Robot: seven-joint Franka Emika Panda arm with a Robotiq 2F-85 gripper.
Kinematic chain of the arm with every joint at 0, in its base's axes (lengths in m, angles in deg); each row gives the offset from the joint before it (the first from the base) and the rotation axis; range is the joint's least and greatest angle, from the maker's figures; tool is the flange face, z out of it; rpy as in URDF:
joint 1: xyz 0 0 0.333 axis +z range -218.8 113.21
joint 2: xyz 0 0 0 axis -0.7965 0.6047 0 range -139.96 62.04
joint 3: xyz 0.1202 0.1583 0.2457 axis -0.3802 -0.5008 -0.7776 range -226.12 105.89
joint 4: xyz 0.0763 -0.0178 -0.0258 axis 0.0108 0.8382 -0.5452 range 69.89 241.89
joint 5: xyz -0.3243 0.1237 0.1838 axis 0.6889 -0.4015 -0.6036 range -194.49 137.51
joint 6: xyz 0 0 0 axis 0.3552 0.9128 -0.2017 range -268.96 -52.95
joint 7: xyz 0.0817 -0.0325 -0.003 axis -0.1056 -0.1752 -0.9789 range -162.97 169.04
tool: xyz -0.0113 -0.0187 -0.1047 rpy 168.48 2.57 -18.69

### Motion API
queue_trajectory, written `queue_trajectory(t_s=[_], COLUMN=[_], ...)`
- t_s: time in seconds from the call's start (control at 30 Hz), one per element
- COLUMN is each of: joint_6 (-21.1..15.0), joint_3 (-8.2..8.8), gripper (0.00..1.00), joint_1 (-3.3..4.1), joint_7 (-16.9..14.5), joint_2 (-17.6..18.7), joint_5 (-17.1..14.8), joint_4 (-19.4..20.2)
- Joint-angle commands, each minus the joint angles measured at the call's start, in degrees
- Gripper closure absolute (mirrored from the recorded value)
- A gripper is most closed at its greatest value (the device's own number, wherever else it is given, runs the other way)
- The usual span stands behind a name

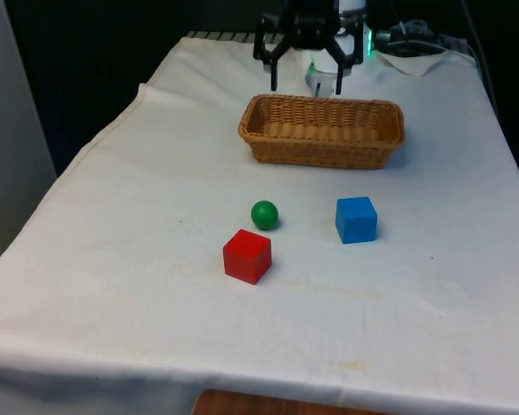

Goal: Place all non-red objects into the basket.

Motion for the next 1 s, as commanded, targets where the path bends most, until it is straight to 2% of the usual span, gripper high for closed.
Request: queue_trajectory(t_s=[0.0,0.17,0.4,0.43,0.47,0.73,0.77,0.8,0.87,0.93,0.97], joint_6=[-1.03,-2.12,-5.5,-5.04,-5.73,-6.88,-6.7,-6.88,-6.7,-6.7,-6.65], joint_3=[0.23,0.69,2.12,2.18,2.29,3.67,4.01,3.67,3.67,3.72,3.78], gripper=[0.0,0.0,0.0,0.0,0.0,0.0,0.0,0.0,0.0,0.0,0.0], joint_1=[-0.06,0.0,-0.34,-0.11,-0.46,-1.03,-0.69,-1.2,-1.66,-1.78,-1.89], joint_7=[-0.11,-0.63,-2.29,-1.89,-2.52,-4.53,-3.9,-4.81,-5.79,-6.3,-7.28], joint_2=[1.03,2.69,5.67,5.44,5.9,7.73,7.56,7.96,8.82,9.28,10.26], joint_5=[0.52,0.11,-0.06,0.11,-0.17,-0.92,-0.17,-1.2,-2.35,-3.04,-4.53], joint_4=[-0.4,-0.97,-1.55,-1.49,-1.55,-1.95,-1.78,-2.06,-2.64,-2.98,-3.72])
